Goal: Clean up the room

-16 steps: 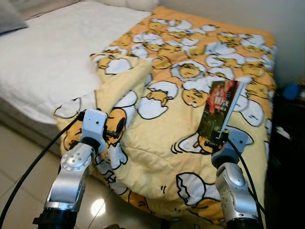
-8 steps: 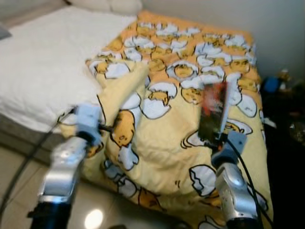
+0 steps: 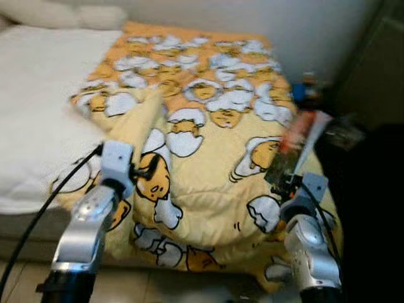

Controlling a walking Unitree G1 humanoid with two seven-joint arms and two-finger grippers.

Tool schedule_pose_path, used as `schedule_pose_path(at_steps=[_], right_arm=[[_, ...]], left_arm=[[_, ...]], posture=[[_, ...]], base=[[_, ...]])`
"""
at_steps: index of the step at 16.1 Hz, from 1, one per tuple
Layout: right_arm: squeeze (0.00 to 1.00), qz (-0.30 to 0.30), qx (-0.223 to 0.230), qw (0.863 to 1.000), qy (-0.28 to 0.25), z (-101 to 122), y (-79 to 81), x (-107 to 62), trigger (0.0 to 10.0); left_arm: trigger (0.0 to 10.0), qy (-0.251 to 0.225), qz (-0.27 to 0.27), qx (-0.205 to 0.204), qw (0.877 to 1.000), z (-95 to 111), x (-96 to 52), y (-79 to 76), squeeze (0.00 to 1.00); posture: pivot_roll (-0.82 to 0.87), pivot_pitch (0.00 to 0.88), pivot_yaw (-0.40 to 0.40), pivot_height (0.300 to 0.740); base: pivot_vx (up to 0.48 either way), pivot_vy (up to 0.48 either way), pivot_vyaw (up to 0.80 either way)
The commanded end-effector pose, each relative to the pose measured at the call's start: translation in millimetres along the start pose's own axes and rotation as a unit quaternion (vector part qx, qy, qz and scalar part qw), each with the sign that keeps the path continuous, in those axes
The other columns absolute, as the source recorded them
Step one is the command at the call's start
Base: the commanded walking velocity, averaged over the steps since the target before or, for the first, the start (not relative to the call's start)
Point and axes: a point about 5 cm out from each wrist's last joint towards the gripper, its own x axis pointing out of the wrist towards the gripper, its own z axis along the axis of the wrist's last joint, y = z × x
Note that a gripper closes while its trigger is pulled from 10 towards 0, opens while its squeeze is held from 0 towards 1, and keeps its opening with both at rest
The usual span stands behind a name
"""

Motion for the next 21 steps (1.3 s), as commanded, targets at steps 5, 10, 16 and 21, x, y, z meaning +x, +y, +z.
schedule_pose_path(at_steps=[5, 10, 16, 21], right_arm=[[0.00, 0.007, 0.001, 0.999, -0.042, 21.2, 5.8, 8.3, 10.0], [0.00, 0.025, 0.005, 0.998, -0.061, 36.5, 6.2, 14.8, 10.0], [0.00, 0.039, -0.001, 0.998, -0.052, 32.2, 16.9, 14.4, 10.0], [0.00, 0.048, -0.010, 0.997, -0.053, 33.2, 19.2, 15.7, 10.0]], left_arm=[[10.0, 0.000, -0.001, -0.001, 1.000, 3.9, 7.3, -4.7, 0.43], [10.0, -0.001, -0.003, -0.013, 1.000, 5.6, 11.9, -8.7, 0.45], [10.0, -0.003, 0.001, -0.005, 1.000, 7.5, 11.8, -3.8, 0.44], [10.0, -0.006, 0.001, -0.001, 1.000, 9.2, 13.5, -4.1, 0.44]], posture=[[0.06, 0.000, -0.020, 0.740], [0.05, 0.000, -0.028, 0.740], [0.06, 0.000, -0.021, 0.740], [0.06, 0.000, -0.019, 0.740]], base=[[0.000, 0.321, -0.73], [0.000, 0.355, 0.00], [0.000, 0.426, 0.00], [0.000, 0.455, 0.00]])
